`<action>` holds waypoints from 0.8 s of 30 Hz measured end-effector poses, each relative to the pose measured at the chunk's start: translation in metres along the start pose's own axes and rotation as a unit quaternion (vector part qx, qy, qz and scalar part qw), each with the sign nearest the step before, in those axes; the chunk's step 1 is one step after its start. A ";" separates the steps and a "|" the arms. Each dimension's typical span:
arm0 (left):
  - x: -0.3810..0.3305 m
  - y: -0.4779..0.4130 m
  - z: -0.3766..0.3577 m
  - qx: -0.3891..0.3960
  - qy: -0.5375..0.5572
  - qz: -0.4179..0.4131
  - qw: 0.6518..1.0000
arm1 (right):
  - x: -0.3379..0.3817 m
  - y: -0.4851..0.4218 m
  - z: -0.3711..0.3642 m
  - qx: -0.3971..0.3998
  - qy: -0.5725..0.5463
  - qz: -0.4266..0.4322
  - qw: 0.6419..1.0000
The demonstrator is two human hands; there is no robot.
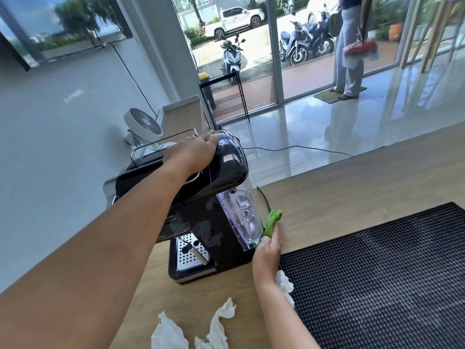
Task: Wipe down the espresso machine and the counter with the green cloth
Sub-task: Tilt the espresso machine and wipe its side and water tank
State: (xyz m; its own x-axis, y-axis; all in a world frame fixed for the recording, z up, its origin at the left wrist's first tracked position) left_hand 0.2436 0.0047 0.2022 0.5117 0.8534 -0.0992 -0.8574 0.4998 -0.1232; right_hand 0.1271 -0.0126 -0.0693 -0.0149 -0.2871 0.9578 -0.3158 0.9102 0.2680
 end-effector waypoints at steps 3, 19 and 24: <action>0.002 -0.002 -0.002 0.001 0.000 0.006 1.000 | -0.001 0.016 0.002 0.002 0.004 0.015 1.000; 0.001 0.000 -0.002 0.009 0.014 0.003 1.000 | -0.001 0.051 -0.004 0.013 0.045 0.025 0.999; 0.010 0.004 0.005 0.054 0.186 -0.015 0.981 | 0.007 0.077 -0.005 0.026 0.025 0.168 0.985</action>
State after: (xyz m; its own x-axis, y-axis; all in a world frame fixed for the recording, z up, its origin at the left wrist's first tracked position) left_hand 0.2453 0.0161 0.2052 0.5042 0.7354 -0.4528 -0.8327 0.5530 -0.0290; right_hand 0.1071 0.0570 -0.0417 -0.0804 0.0436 0.9958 -0.3496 0.9343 -0.0691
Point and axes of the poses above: each hand's wrist, its own y-axis away from the middle knuckle, its own z-axis out of the back of the hand, x = y × z, the point moved 1 cm from there along -y, towards the middle knuckle, and after that the axes turned 8 degrees about -x, right-handed, at the moved point
